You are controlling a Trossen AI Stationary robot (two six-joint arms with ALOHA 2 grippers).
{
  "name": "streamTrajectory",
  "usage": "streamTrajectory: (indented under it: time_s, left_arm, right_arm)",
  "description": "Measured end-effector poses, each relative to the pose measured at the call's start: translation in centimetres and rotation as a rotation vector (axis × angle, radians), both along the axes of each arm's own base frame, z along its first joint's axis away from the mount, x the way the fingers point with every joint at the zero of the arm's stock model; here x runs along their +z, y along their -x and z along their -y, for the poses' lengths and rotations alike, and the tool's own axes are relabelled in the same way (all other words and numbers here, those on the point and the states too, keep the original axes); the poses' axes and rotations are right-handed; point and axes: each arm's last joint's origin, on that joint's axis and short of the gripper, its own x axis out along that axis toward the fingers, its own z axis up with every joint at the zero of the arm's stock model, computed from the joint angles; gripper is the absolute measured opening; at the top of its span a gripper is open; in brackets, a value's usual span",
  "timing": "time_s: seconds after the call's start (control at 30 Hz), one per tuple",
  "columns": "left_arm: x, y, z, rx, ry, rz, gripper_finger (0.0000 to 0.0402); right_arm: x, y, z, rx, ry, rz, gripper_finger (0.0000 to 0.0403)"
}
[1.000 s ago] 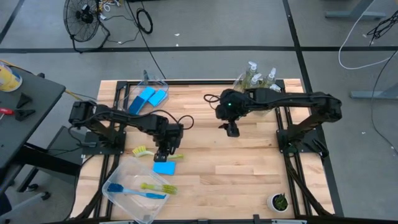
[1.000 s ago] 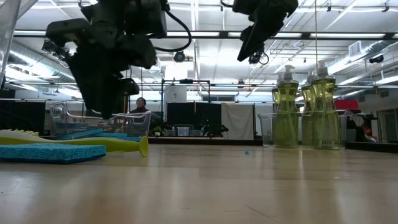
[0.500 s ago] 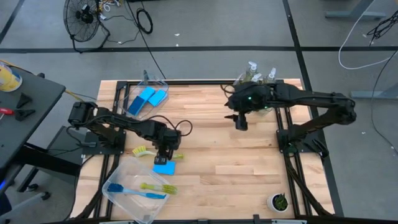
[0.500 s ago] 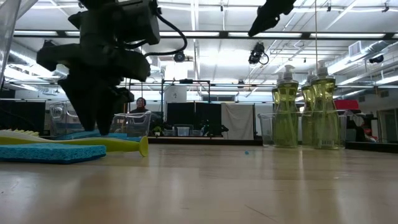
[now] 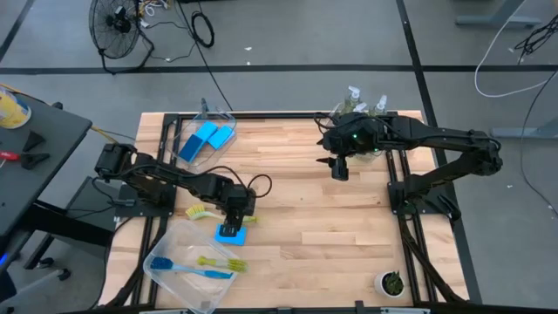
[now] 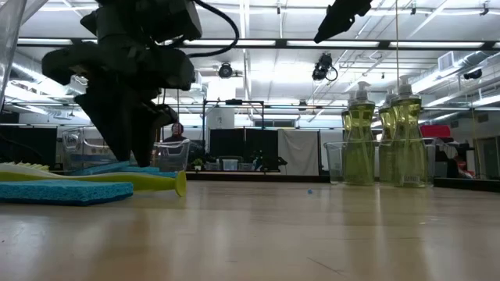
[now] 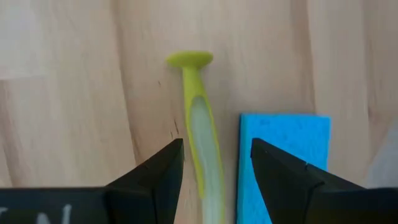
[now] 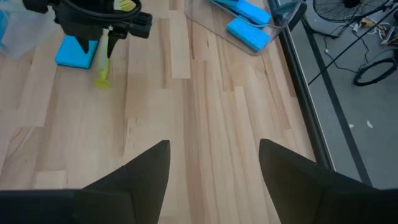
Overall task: Pick & Place Kitchen Sink Supplies
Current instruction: Put the yellow dish brush into the white bin
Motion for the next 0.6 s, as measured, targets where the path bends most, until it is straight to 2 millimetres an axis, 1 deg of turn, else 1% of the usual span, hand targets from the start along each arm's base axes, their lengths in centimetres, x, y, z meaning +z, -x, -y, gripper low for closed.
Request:
streamTrajectory:
  time_s: [0.17, 0.37, 0.6]
  left_arm:
    - [-1.0, 0.6, -0.1, 0.057, -0.008, -0.027, 0.0193]
    - [-1.1, 0.7, -0.3, 0.062, -0.024, -0.028, 0.0193]
    - [-3.1, 0.3, -0.1, 0.04, -0.001, -0.105, 0.0193]
  right_arm:
    - [0.0, 0.0, 0.0, 0.0, 0.0, 0.002, 0.0247]
    - [0.2, -0.2, 0.0, 0.0, 0.003, 0.024, 0.0247]
    - [0.3, -0.3, 0.0, -0.004, 0.002, 0.04, 0.0247]
